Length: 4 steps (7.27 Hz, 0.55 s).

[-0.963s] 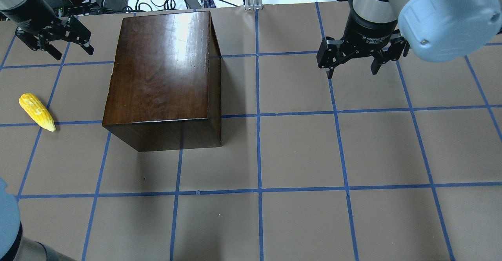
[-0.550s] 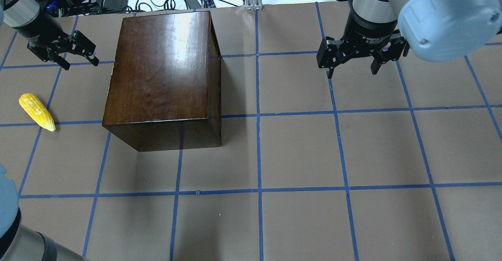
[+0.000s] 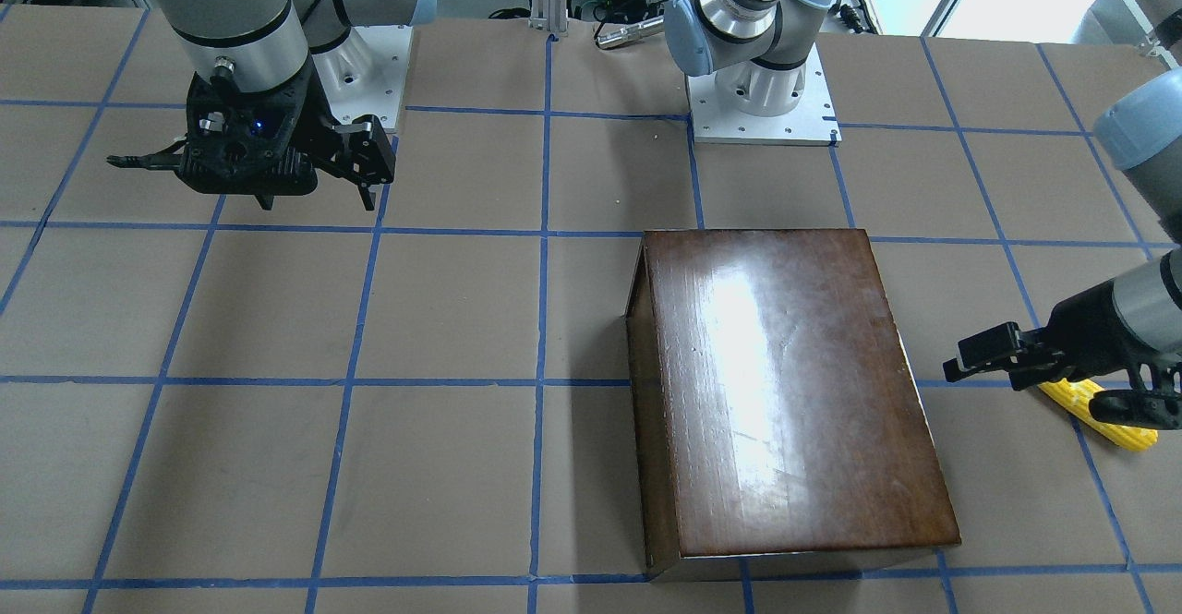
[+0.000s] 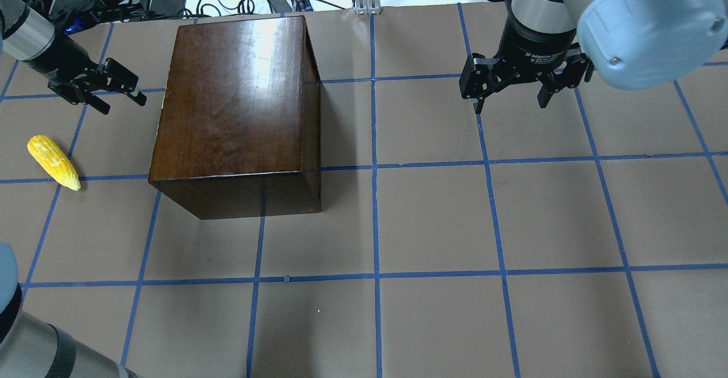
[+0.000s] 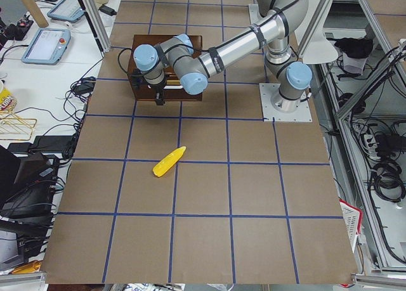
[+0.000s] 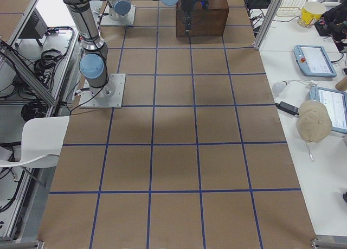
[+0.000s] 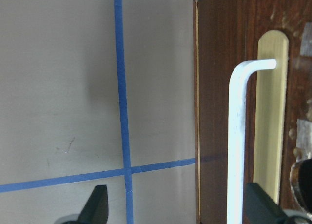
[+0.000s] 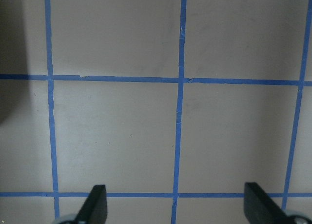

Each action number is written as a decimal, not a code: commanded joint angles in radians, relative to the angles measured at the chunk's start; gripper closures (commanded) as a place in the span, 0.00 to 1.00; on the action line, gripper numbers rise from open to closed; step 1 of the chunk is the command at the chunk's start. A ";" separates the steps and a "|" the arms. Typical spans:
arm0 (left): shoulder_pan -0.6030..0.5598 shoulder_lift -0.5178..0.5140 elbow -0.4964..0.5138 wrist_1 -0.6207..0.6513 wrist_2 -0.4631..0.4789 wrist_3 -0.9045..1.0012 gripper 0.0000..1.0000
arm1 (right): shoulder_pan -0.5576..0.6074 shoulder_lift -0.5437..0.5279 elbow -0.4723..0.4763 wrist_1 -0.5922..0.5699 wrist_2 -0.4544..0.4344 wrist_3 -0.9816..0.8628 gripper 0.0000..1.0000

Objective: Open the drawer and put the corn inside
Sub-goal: 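Close the left gripper on the white drawer handle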

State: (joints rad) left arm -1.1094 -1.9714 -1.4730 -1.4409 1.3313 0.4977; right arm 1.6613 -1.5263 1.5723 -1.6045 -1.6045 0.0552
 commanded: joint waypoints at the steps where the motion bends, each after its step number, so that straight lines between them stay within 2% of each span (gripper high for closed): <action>1: -0.003 -0.006 -0.003 -0.001 -0.017 0.002 0.00 | 0.000 0.000 0.000 0.000 0.000 0.000 0.00; 2: -0.004 -0.006 -0.007 -0.004 -0.049 0.002 0.00 | 0.000 0.000 0.000 0.000 0.000 0.000 0.00; 4: -0.012 -0.007 -0.039 0.002 -0.055 0.027 0.00 | 0.000 0.000 0.000 0.000 0.000 0.000 0.00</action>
State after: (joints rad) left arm -1.1169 -1.9780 -1.4946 -1.4420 1.2838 0.5072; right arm 1.6613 -1.5263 1.5723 -1.6046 -1.6045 0.0552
